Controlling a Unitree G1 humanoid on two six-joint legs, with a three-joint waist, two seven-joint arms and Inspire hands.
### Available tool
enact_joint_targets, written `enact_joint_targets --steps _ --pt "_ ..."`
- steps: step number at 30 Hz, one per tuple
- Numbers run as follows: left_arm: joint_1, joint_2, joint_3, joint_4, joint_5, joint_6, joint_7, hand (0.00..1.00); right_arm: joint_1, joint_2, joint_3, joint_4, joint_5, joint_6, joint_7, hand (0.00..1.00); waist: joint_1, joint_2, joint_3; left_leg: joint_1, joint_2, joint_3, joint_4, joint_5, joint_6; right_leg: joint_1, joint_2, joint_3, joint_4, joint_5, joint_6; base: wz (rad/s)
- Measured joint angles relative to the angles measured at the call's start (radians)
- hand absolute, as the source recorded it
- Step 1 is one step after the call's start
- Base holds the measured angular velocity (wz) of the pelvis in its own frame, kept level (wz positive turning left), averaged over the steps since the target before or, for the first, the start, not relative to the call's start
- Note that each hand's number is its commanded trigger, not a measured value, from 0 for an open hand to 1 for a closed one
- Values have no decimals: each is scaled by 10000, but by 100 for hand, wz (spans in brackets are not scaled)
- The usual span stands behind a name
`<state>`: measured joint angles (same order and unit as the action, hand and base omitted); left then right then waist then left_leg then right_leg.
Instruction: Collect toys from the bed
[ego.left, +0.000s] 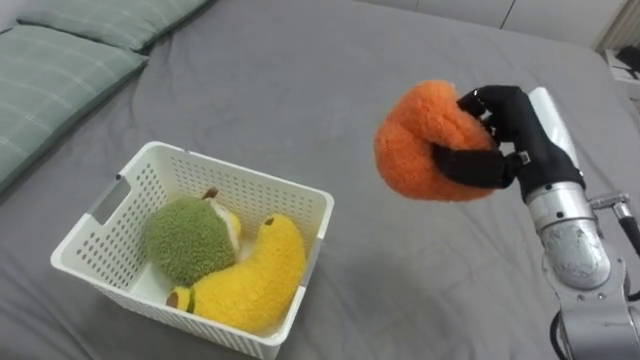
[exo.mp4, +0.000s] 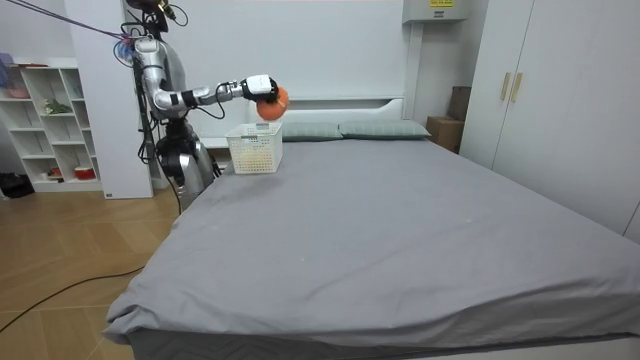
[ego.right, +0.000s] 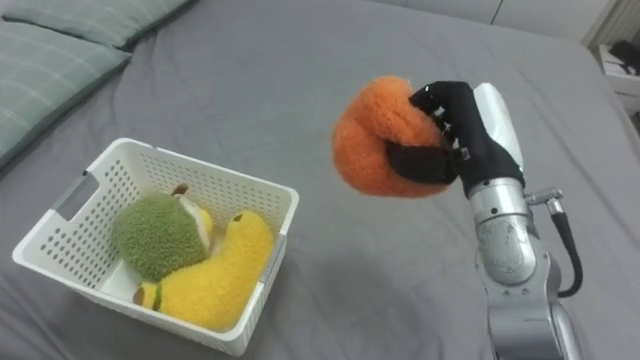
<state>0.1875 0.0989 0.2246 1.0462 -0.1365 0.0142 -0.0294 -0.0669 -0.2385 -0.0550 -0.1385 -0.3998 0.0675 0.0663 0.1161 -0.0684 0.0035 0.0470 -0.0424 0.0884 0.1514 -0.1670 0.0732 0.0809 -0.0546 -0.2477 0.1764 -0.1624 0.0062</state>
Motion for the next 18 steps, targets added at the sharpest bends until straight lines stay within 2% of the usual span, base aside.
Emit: enact_joint_targets --steps 5,7,12,18 --pt "-6 34 -121 -15 -42 -16 -4 0 -451 -2 385 -483 -298 21 64 100 59 -80 2 -27 -1 -34 -2 0 -1 -9 4 -62 -32 0 0 1" --pt "-84 48 -118 -19 -41 -16 -6 0 -497 -5 666 -839 -638 206 244 100 197 -149 25 -40 0 -43 11 0 -1 -35 2 -121 -32 0 0 0" --pt "-261 65 -138 -10 -107 -71 -8 0 -658 18 1312 -1244 -916 226 904 100 536 -416 -33 -83 -12 -67 13 6 0 -85 -15 -170 -58 2 4 0" --pt "-399 124 -433 137 -17 -139 -8 0 -1163 31 2037 -1385 -1199 235 1249 100 896 -480 19 -132 -35 -158 -2 13 15 -120 -51 -289 -58 10 21 4"
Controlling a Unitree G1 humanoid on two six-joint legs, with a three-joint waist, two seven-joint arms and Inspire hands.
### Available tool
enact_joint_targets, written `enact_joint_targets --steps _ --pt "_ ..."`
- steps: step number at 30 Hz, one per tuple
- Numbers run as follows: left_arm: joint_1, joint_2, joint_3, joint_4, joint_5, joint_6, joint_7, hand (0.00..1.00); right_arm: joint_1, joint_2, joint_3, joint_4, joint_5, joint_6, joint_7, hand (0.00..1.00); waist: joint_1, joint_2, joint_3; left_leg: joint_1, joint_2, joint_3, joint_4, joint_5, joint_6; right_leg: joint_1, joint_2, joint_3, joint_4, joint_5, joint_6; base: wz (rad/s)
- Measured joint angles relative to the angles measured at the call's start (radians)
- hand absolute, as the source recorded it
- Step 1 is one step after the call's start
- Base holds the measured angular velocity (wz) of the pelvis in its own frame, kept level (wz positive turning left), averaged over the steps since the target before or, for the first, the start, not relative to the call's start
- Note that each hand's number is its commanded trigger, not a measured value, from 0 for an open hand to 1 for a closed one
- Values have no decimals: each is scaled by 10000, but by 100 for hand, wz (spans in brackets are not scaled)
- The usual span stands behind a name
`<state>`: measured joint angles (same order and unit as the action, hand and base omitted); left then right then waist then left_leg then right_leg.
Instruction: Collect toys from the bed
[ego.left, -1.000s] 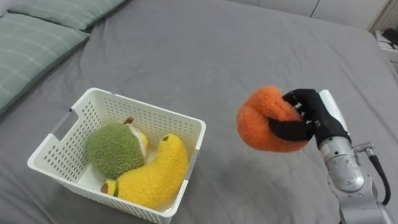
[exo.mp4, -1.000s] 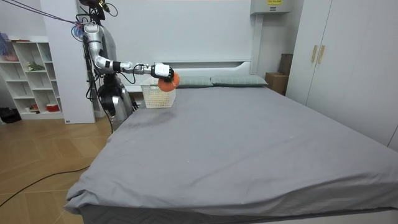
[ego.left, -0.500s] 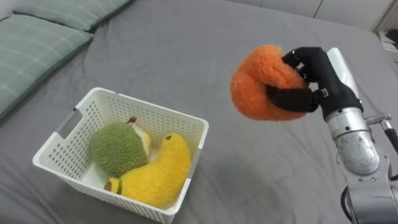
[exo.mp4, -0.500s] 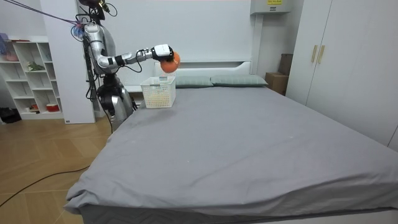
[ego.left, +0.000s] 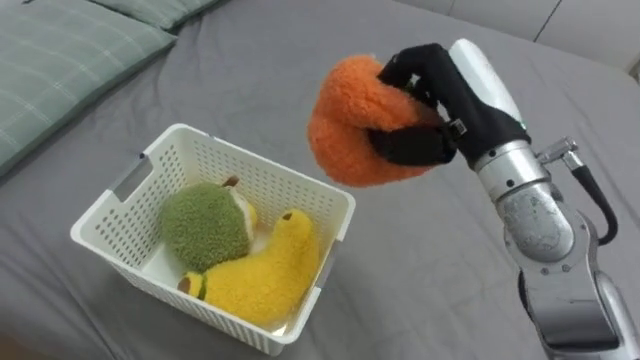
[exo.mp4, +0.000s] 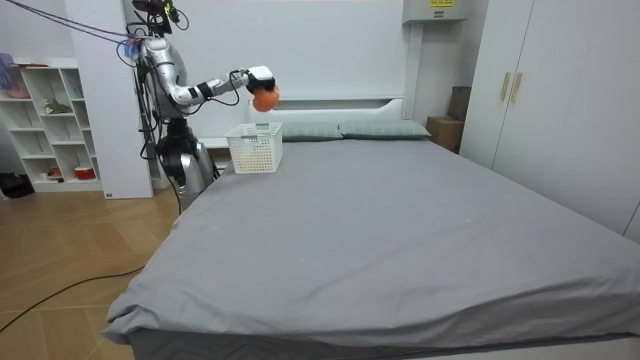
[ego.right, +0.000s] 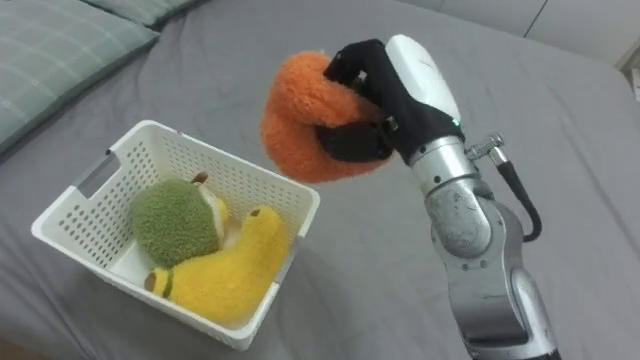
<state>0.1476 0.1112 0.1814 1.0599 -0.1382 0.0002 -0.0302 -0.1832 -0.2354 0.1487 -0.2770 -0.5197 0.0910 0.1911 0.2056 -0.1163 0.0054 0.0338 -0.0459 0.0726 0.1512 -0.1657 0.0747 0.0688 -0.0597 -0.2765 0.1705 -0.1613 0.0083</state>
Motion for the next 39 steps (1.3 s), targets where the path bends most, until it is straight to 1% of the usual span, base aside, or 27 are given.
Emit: enact_joint_targets --steps 3,5,7,10,12,14,15,16,17,18,19,20,21,23,27,29,34,39 --pt "-57 -5 -24 2 -22 6 -10 0 -311 92 309 0 -121 170 330 100 205 -29 17 -93 -5 -53 -23 0 0 -19 10 1 -5 0 0 3" --pt "-104 -17 -21 28 -69 8 -30 0 -464 268 457 0 -343 272 505 100 267 -43 29 -92 -7 -58 -11 1 0 -19 11 3 -10 0 0 2" --pt "-221 21 -19 127 -60 8 -38 0 -625 384 733 -1 -469 358 726 100 410 -112 63 -149 -12 -111 1 5 2 -43 14 -13 -16 0 0 4" --pt "-312 25 -57 141 -63 14 -41 0 -834 389 1092 -1 -644 448 1060 100 531 -170 57 -286 -17 -141 99 12 10 -187 8 -29 -14 3 3 3" --pt "-355 40 -138 124 -59 65 -65 0 -953 414 1363 -1 -693 592 1234 98 666 -150 70 -284 -24 -162 104 12 12 -182 -1 -32 -16 5 7 3" --pt "-468 58 -257 109 -40 168 -102 0 -985 430 1506 0 -719 732 1446 71 784 -142 76 -289 -25 -180 107 14 14 -180 -4 -38 -20 6 7 0" --pt "-504 66 -315 76 -32 226 -112 0 -1005 463 1604 1 -729 841 1553 71 858 -133 82 -287 -25 -184 106 15 14 -179 -2 -29 -23 5 7 0" --pt "-514 71 -394 62 -40 235 -112 0 -1006 454 1731 8 -734 871 1620 58 942 -129 85 -280 -24 -186 106 15 14 -174 0 -26 -23 5 8 0" --pt "-514 77 -446 34 -50 246 -110 0 -1006 447 1870 21 -717 906 1697 38 997 -123 89 -273 -23 -187 106 15 14 -168 0 -29 -23 5 7 0" --pt "-512 80 -469 6 -55 256 -109 0 -1006 448 1935 28 -704 941 1745 24 1012 -122 90 -273 -23 -191 106 15 14 -165 -1 -33 -23 5 7 0" --pt "-522 90 -469 -17 -50 286 -105 0 -1006 449 2053 43 -704 1010 1839 5 1022 -120 91 -272 -23 -196 113 15 14 -158 0 -38 -22 5 7 0" --pt "-531 91 -469 -17 -49 309 -98 0 -1008 449 2116 63 -704 1044 1867 5 1039 -120 91 -273 -24 -200 116 15 14 -155 -1 -44 -20 5 7 0" --pt "-563 99 -470 -17 -22 388 -81 0 -1010 459 2225 147 -668 1080 1907 0 1060 -122 90 -276 -25 -205 117 15 14 -155 0 -41 -15 5 7 0" --pt "-628 121 -487 -14 32 459 -55 0 -1010 498 2351 432 -669 1136 1964 0 1124 -110 99 -304 -34 -235 117 14 15 -154 -1 -37 -12 5 7 0" --pt "-687 197 -622 -16 149 465 -49 0 -1011 485 2592 741 -685 1291 2057 0 1166 -104 103 -385 -37 -297 110 14 14 -173 6 -29 -20 5 8 4" --pt "-714 197 -681 -16 209 465 -50 0 -1010 486 2659 784 -675 1291 2135 0 1210 -72 133 -398 -38 -304 114 14 14 -185 6 -13 -23 5 8 2" --pt "-724 201 -685 -15 212 464 -102 0 -1010 485 2661 817 -605 1290 2136 0 1237 -72 149 -422 -40 -329 82 14 14 -188 10 -17 -35 5 8 0" --pt "-726 234 -729 -19 218 444 -103 0 -1003 466 2746 815 -317 1286 2135 0 1235 -150 118 -428 -41 -334 100 14 14 -189 11 -27 -35 6 8 0"
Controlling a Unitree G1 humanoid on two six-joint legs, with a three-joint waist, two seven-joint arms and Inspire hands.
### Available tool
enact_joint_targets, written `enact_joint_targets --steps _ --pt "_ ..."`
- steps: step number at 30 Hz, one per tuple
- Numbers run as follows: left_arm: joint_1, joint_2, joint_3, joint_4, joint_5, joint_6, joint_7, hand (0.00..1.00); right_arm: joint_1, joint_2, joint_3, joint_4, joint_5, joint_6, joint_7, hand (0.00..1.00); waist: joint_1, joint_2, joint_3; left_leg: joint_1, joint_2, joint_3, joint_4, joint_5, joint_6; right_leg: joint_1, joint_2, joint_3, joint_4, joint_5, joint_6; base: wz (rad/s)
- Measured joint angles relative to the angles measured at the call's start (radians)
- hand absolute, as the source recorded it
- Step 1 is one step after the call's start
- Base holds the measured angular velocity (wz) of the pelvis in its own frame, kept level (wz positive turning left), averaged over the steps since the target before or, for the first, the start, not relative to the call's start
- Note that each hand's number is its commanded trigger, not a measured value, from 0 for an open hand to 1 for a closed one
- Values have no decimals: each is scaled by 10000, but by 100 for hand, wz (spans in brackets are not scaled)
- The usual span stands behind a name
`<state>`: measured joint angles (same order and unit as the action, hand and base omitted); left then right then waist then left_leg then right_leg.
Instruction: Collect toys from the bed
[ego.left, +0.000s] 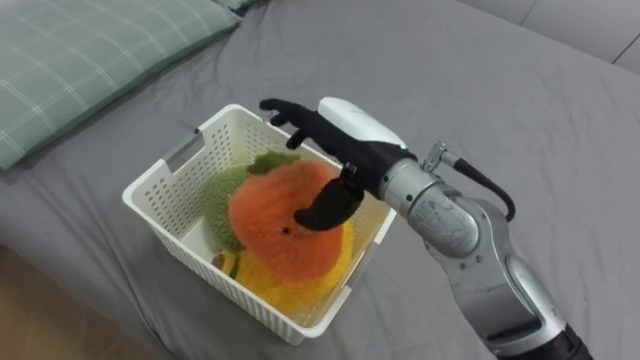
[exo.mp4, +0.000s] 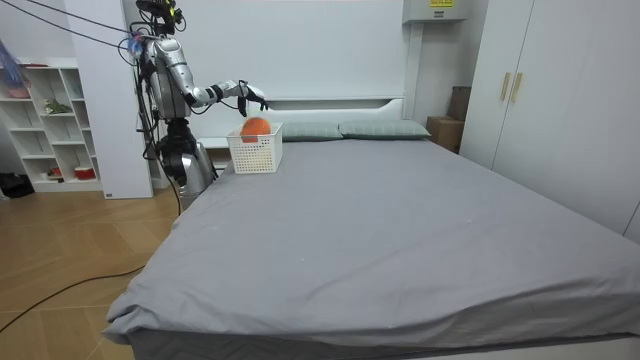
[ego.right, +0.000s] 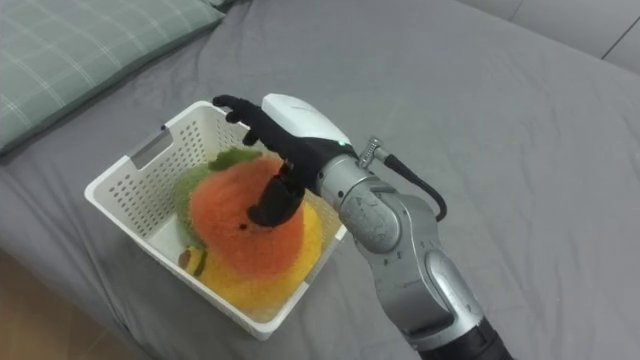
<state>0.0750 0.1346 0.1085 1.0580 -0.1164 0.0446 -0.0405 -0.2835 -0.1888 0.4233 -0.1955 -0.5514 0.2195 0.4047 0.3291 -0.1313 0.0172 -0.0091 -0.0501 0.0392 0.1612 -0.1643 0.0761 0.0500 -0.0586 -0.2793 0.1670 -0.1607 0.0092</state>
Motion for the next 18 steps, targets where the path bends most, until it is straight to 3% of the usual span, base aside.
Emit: enact_joint_targets --steps 18 --pt "-72 192 -149 2 12 -7 -8 0 5 -48 326 0 -66 -12 30 0 -22 -88 1 -4 -3 -1 60 0 1 8 -5 3 17 7 4 0"
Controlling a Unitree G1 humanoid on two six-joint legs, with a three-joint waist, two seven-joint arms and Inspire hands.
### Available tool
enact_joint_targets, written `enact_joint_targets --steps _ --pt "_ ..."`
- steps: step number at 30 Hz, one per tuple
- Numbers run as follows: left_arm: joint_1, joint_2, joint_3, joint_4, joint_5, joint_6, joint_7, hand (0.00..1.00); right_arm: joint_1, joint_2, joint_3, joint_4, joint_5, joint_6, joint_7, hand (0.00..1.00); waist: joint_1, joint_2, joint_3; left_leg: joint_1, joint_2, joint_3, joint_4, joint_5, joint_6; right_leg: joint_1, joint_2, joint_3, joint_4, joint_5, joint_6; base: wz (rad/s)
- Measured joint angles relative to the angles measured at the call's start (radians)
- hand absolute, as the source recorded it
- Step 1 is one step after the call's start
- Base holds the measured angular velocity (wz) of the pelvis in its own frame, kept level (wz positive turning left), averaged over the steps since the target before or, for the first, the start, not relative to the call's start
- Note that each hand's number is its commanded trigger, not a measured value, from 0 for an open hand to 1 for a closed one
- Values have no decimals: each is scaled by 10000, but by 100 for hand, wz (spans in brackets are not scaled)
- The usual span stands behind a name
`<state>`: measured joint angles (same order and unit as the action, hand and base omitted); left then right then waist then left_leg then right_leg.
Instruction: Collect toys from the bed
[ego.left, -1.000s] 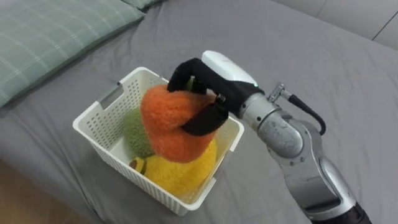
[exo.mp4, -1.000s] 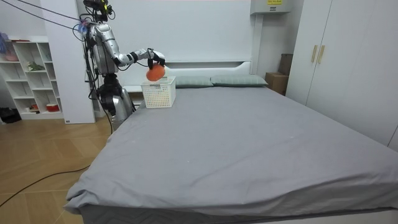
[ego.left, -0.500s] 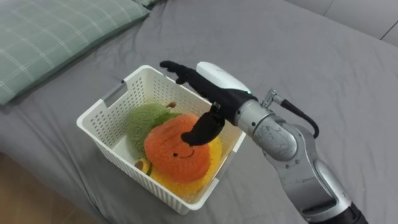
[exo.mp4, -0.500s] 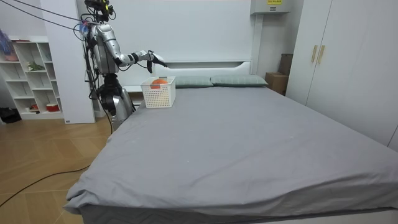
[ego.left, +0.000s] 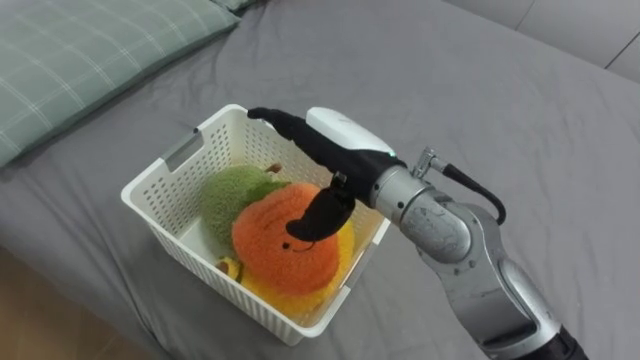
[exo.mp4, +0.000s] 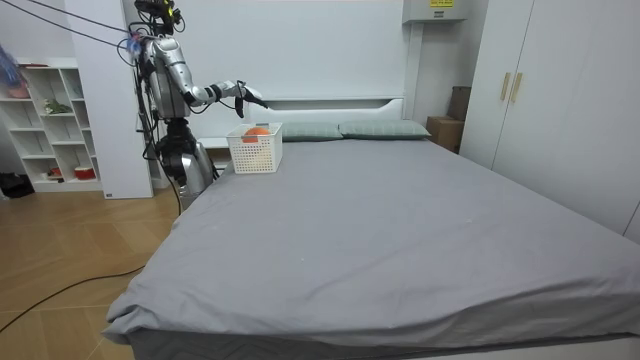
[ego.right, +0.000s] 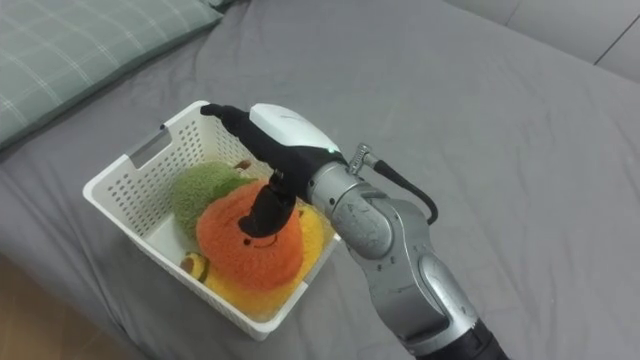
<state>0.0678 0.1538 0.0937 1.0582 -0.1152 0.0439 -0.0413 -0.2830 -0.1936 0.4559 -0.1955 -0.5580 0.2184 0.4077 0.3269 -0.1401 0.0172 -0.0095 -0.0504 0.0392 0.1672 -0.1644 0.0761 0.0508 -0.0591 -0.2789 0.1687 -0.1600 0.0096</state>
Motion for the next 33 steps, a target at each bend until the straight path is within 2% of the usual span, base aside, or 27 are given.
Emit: enact_joint_targets --steps 10,15,17,21,24,26,29,31,33 --pt "4 22 13 2 1 1 0 0 0 -18 -2 0 72 -3 -153 0 -6 -77 -18 3 0 2 -5 0 1 7 -5 -16 -3 0 0 0" --pt "52 23 46 1 -12 1 1 0 24 -42 -116 6 159 -160 -642 0 -199 -84 -12 77 -1 0 26 1 1 44 -4 3 -5 0 1 0" --pt "51 2 114 0 -13 1 1 0 220 -65 -414 6 531 -309 -829 0 -265 -33 25 176 -1 10 13 -1 2 154 -4 17 -11 0 2 0" --pt "109 -118 424 -81 -5 0 2 0 507 -179 -994 4 590 -386 -1026 0 -450 -13 35 149 3 19 9 -9 8 165 -11 5 -1 1 3 0" --pt "241 -112 451 -226 -1 11 7 0 557 -254 -1682 21 916 -488 -1384 0 -667 71 40 186 12 72 20 -12 11 151 -13 17 3 13 5 -3" --pt "295 -120 504 -220 -3 10 11 0 807 -256 -2027 72 1057 -659 -1758 0 -758 151 0 242 18 147 16 -11 14 157 -13 55 -3 18 7 -10" --pt "409 -160 739 -188 2 8 10 0 1491 -271 -2607 89 1308 -779 -1888 0 -925 280 -8 371 35 353 -27 -13 19 166 12 333 0 21 13 -19" --pt "457 -192 813 62 -9 8 19 0 1832 -342 -2971 87 1596 -782 -1973 0 -1253 435 -38 427 43 495 -57 -18 27 146 17 485 4 28 24 -23" --pt "525 -206 940 197 -2 8 42 0 2074 -442 -3186 87 1645 -861 -2077 0 -1421 579 -54 565 76 716 -166 -21 32 136 51 723 10 35 25 -32"
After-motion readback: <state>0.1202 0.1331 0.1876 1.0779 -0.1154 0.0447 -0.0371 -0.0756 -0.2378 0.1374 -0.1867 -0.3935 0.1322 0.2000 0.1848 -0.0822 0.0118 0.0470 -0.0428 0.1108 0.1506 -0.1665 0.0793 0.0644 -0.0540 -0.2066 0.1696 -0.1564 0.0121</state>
